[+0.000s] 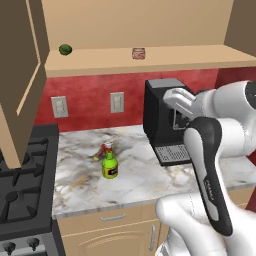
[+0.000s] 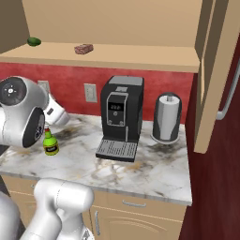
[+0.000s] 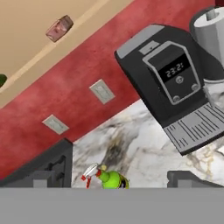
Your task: Pick the bar soap and spray from the cabinet and place them on the counter.
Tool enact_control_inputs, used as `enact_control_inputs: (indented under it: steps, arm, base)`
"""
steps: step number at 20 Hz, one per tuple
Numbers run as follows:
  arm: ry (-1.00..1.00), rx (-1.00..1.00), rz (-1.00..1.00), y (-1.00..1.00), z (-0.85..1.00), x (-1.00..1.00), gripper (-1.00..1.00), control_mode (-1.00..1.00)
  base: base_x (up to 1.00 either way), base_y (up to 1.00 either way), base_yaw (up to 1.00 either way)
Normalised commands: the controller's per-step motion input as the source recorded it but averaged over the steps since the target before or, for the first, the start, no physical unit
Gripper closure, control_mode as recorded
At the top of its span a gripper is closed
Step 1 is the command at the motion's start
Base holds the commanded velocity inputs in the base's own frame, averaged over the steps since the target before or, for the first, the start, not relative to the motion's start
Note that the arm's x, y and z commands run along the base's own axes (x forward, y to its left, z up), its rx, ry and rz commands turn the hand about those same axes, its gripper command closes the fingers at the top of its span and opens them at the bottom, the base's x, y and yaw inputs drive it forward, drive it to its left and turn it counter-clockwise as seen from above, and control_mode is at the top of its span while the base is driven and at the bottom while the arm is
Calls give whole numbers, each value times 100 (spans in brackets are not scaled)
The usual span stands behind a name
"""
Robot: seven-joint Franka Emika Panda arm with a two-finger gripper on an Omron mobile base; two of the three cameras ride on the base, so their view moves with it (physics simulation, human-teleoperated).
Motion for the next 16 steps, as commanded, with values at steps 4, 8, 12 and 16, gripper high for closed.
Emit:
enact_control_inputs:
  steps: [4,8,12,16]
  arm:
    - [15,-11,0,1,38,-43,-100,-100]
    - [0,-14,6,6,44,-6,-100,-100]
    - [0,-13,11,5,44,0,-100,-100]
    - [0,-10,13,2,44,2,-100,-100]
  base:
    - [0,0,0]
    - [0,0,0]
    - [0,0,0]
    - [0,0,0]
